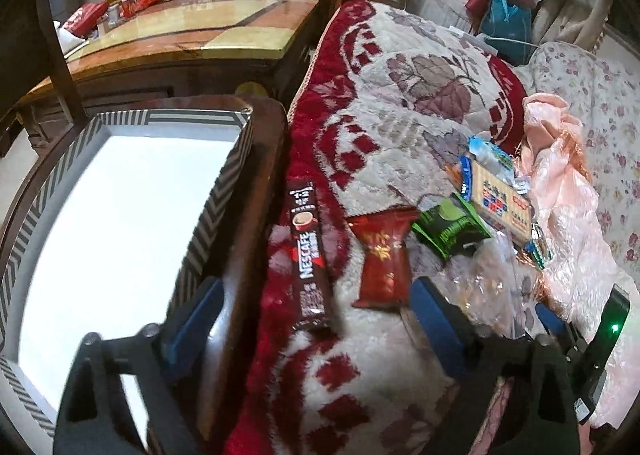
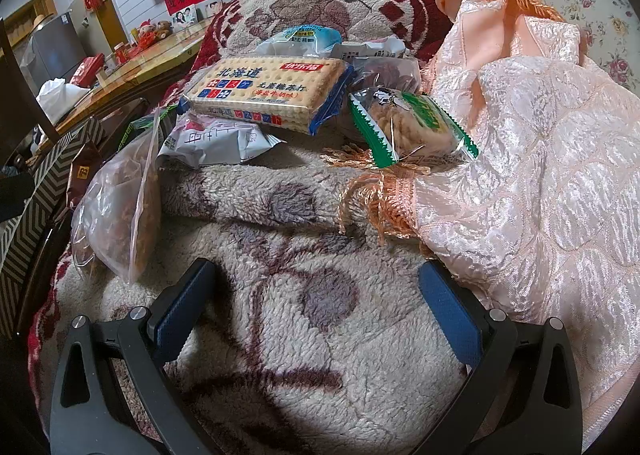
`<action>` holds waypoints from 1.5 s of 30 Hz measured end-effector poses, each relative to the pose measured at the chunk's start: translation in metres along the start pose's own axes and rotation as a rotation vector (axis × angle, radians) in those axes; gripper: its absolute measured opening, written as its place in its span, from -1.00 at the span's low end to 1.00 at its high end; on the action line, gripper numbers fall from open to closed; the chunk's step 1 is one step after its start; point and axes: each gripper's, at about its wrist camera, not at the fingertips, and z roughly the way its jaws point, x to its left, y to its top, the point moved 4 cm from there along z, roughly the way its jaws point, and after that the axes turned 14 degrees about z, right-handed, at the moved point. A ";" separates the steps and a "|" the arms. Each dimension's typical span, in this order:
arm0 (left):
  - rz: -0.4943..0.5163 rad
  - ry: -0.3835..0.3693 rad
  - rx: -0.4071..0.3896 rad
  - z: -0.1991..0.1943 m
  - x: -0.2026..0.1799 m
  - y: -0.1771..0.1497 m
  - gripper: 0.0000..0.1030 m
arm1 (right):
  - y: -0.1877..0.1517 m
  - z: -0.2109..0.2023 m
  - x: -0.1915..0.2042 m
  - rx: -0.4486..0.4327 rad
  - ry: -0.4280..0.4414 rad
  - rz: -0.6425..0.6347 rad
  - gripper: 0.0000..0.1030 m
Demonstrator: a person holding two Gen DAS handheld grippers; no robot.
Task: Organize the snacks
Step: 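Reach the left gripper to the red Nescafe coffee stick and grasp it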
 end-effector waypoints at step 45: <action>-0.258 -0.283 0.106 0.041 0.030 0.019 0.03 | 0.000 -0.001 0.000 0.001 -0.003 -0.002 0.99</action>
